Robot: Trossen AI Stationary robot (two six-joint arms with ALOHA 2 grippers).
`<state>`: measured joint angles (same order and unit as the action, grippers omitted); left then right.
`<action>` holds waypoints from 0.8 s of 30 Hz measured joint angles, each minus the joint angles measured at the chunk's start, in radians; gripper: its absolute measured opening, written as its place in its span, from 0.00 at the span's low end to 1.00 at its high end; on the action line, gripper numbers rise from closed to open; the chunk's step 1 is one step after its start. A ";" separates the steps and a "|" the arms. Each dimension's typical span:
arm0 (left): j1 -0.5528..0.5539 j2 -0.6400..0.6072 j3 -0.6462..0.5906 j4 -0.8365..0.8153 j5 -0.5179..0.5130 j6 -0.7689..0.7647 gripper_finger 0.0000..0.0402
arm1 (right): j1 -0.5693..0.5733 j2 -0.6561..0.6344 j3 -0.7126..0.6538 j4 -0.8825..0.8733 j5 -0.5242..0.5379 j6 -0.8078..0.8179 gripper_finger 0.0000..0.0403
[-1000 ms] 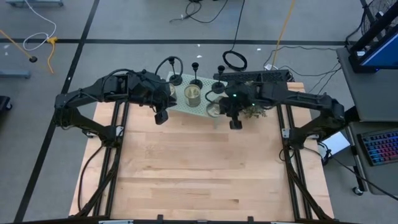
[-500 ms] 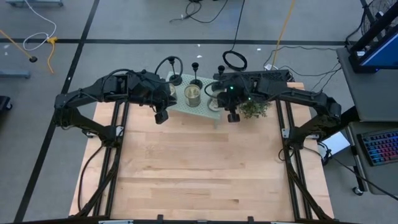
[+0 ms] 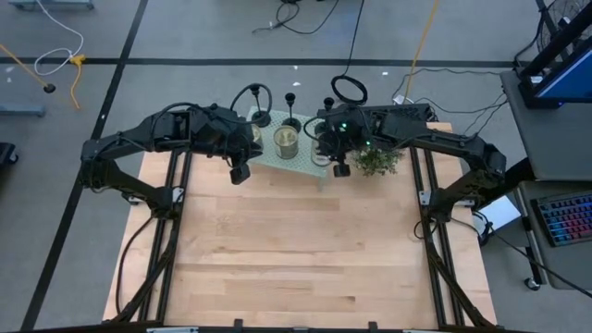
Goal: Pick & Place candle stick holders
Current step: Put the yellow scented candle on the shelf, then return to Home Position
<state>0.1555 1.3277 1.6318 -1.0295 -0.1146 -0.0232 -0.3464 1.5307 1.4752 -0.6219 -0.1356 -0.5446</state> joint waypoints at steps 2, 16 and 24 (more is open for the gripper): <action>0.000 0.000 0.000 -0.012 0.000 -0.001 0.20 | 0.006 0.001 -0.001 0.013 0.004 0.011 0.18; 0.000 0.000 0.000 -0.044 0.000 -0.008 0.20 | 0.057 -0.155 -0.013 -0.172 0.168 0.197 0.36; 0.000 0.000 0.000 -0.043 0.000 -0.008 0.20 | 0.045 -0.166 -0.170 -0.078 0.249 0.210 0.37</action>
<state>0.1551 1.3277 1.6318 -1.0721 -0.1150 -0.0311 -0.3016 1.3645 1.3051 -0.6999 0.1130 -0.3346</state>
